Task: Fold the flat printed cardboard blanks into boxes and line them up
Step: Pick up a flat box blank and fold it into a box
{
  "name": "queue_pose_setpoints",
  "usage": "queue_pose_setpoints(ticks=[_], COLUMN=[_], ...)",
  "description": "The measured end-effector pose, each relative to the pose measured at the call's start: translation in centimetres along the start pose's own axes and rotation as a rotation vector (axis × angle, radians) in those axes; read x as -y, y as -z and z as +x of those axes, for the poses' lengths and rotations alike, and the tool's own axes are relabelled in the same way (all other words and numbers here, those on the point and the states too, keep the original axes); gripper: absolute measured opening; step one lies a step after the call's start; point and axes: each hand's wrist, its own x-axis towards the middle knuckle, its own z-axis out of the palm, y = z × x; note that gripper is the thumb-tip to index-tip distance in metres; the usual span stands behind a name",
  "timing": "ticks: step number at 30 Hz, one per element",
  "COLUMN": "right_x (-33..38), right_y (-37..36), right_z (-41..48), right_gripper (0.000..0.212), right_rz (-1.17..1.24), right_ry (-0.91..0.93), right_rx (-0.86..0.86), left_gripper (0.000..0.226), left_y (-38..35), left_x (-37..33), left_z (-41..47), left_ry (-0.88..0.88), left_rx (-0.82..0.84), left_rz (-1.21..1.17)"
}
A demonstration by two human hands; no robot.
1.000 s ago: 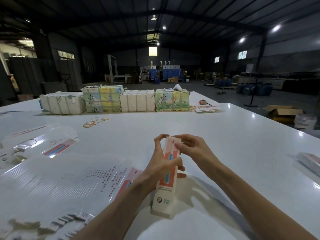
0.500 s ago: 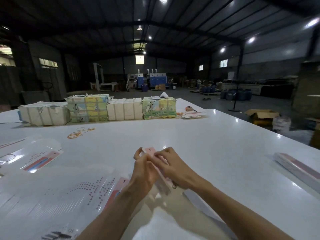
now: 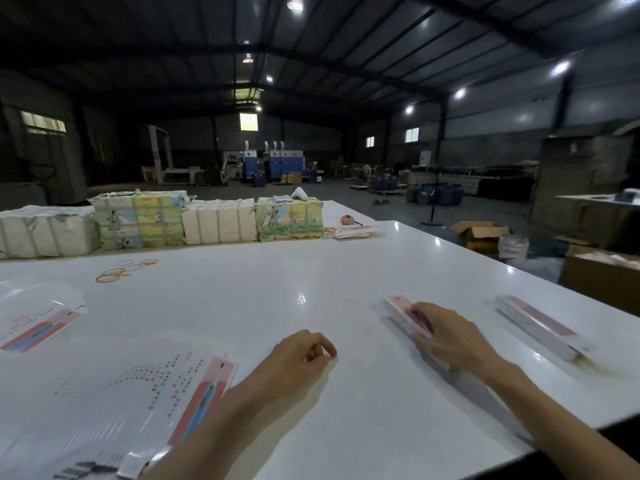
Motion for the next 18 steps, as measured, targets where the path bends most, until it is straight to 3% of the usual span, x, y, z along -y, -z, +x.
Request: queue_pose_setpoints(ticks=[4,9,18], right_x=[-6.4,-12.0,-12.7], right_y=[2.1,3.7,4.9], right_z=[-1.0,-2.7,-3.4], right_gripper=[0.033,0.042,0.061], right_rz=[-0.105,-0.395,-0.524], right_ry=[-0.142,-0.187,-0.195], right_rx=[-0.079,-0.101,-0.018], left_gripper=[0.017,0.029,0.022], left_y=[-0.3,-0.7,-0.2], left_x=[0.8,1.0,0.0], left_z=[0.4,0.4,0.0], left_ry=[-0.012,-0.011,0.010], left_rx=[0.000,-0.012,0.018], left_rz=[0.020,-0.001,-0.005])
